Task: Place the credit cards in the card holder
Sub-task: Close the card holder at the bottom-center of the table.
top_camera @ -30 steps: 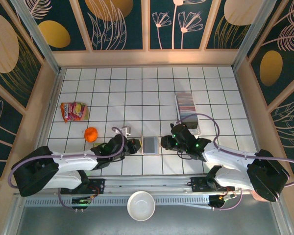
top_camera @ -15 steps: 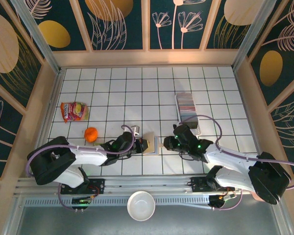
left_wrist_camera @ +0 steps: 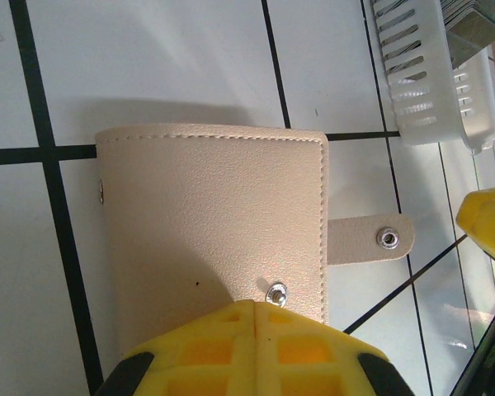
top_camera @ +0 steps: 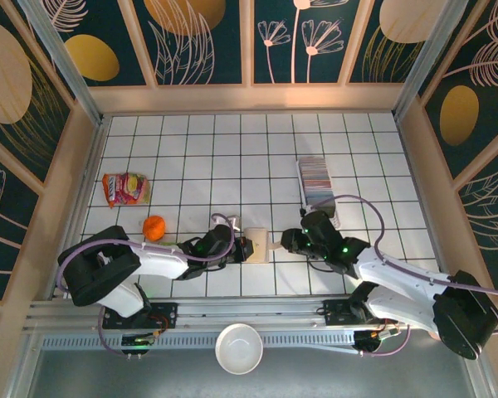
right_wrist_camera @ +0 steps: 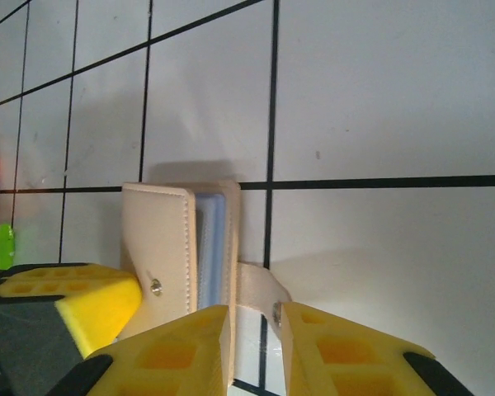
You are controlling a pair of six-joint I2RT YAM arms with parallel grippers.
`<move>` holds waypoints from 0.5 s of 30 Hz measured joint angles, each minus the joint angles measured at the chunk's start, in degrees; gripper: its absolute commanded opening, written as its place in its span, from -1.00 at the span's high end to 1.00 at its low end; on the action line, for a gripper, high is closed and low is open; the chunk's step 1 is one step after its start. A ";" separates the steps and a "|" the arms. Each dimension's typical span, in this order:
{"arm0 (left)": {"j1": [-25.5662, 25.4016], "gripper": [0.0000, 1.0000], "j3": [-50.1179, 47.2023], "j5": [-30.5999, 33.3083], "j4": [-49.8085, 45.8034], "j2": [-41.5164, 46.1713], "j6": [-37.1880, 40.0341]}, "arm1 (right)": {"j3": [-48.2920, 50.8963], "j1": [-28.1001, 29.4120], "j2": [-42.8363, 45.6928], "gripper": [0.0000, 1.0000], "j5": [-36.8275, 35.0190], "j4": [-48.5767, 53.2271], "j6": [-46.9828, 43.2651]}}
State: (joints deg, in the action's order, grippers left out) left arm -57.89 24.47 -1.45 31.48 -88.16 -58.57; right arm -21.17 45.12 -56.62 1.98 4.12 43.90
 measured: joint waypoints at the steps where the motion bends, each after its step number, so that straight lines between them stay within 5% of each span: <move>1: 0.00 1.00 0.00 0.00 0.00 0.00 0.02 | 0.66 -0.37 -0.07 0.54 0.24 -0.13 0.11; 15: -0.20 1.00 -0.04 0.44 -0.04 0.02 0.02 | 3.19 -1.33 -1.95 0.63 3.87 -4.22 1.46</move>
State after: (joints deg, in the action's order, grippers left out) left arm -58.08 24.43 -1.02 31.44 -88.14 -58.54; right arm -17.98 43.79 -58.57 5.85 -0.10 45.36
